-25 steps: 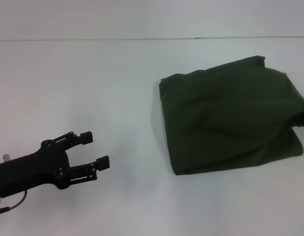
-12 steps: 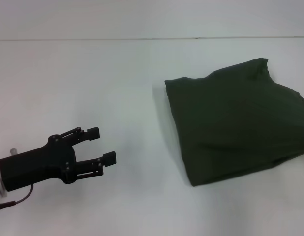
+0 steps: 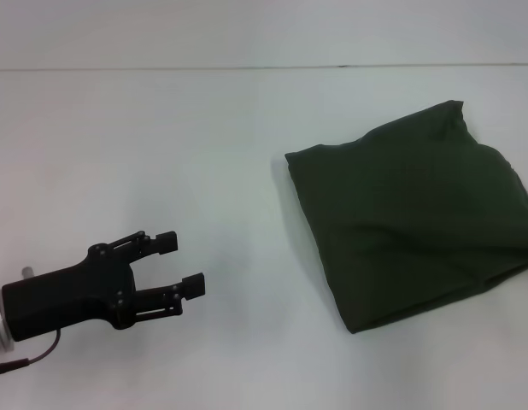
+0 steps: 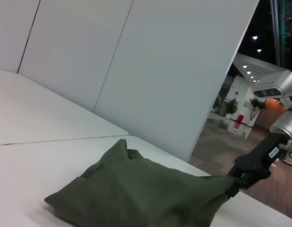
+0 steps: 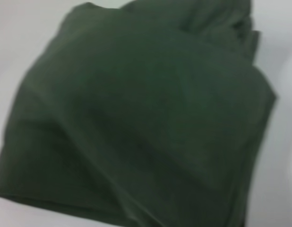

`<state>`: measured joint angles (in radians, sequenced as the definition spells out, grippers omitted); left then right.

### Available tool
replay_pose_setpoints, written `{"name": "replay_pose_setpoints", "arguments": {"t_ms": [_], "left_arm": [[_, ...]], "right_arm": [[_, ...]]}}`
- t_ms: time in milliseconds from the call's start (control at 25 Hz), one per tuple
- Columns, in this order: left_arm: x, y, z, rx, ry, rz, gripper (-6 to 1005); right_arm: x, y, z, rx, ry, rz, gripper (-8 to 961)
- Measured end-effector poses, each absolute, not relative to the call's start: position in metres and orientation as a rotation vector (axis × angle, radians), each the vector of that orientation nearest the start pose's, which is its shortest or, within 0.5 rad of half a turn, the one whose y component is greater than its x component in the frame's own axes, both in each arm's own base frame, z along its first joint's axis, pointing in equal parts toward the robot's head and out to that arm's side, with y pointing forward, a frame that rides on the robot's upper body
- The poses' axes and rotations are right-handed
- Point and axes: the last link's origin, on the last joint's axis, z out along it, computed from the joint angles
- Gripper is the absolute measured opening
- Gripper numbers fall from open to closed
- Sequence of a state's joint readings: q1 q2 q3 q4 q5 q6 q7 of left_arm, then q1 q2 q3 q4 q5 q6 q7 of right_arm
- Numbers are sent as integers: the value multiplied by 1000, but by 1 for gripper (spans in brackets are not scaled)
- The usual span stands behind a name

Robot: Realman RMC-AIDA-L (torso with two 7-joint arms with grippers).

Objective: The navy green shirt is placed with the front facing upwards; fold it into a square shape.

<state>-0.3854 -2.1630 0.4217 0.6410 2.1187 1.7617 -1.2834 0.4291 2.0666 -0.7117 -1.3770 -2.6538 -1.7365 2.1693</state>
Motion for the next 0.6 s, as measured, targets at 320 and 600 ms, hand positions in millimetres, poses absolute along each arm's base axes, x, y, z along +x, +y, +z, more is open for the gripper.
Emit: {"name": "replay_pose_setpoints", "arguments": {"t_ms": [320,600], "left_arm": [[-297,255,-12,-2621,-813,-935,900],[-295,257,-13,-2624,-812,-942,899]], "right_arm": [[309,318,129,-2231,1170,-382,391],[301,316,141,-2240,1123,-328,697]]}}
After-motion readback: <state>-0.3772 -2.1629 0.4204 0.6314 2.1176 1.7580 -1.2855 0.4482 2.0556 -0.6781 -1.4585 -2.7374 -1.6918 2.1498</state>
